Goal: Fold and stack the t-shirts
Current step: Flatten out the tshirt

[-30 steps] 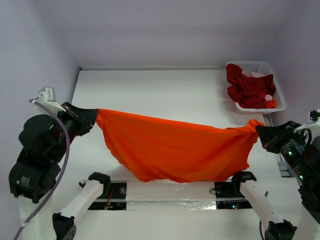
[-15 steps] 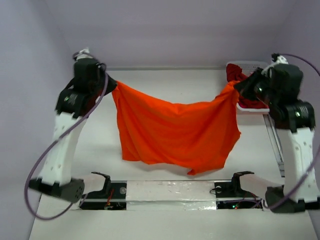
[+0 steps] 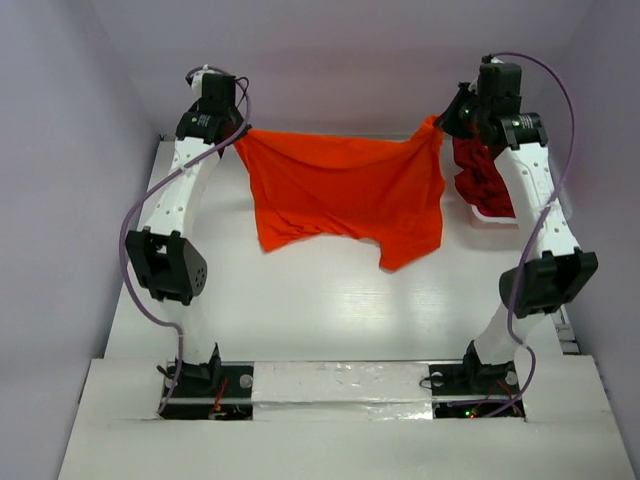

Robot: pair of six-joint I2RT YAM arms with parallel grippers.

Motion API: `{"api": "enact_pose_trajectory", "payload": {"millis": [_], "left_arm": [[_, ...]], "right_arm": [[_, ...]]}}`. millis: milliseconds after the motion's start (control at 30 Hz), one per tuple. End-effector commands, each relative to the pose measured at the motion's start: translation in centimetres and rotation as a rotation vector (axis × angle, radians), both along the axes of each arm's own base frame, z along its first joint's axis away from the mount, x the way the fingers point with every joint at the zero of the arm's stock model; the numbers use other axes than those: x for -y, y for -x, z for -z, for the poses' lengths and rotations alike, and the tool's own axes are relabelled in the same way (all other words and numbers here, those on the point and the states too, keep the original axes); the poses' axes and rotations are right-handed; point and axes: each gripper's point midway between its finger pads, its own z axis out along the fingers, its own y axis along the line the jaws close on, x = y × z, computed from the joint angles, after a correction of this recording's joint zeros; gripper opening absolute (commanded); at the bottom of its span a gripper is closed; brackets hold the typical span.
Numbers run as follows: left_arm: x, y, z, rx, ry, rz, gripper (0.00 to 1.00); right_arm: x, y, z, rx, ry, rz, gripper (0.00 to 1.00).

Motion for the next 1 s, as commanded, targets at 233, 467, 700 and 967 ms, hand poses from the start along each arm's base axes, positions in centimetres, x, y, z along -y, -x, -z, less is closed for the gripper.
{"api": "enact_pose_trajectory", "payload": {"millis": [233, 467, 700, 967], "left_arm": [[-2.3, -4.4, -0.8, 0.092, -0.06, -0.05, 0.0], [-1.8, -0.9, -1.6, 0.12, -0.012, -0.009, 0.0], [-2.7, 11.2, -5.7, 0.269, 0.034, 0.01, 0.0], [-3.6, 22.7, -1.0, 0.185, 0.07, 0.034, 0.0]], "right_arm": [[-1.0, -5.8, -1.1, 0.1, 0.013, -0.026, 0.0], [-0.3, -3.5, -3.7, 0.144, 0.044, 0.001, 0.0], [-0.8, 6.7, -7.4, 0.216, 0.076, 0.007, 0.0], [0.9, 19.0, -0.2, 0.142, 0.046, -0.005, 0.0]]}}
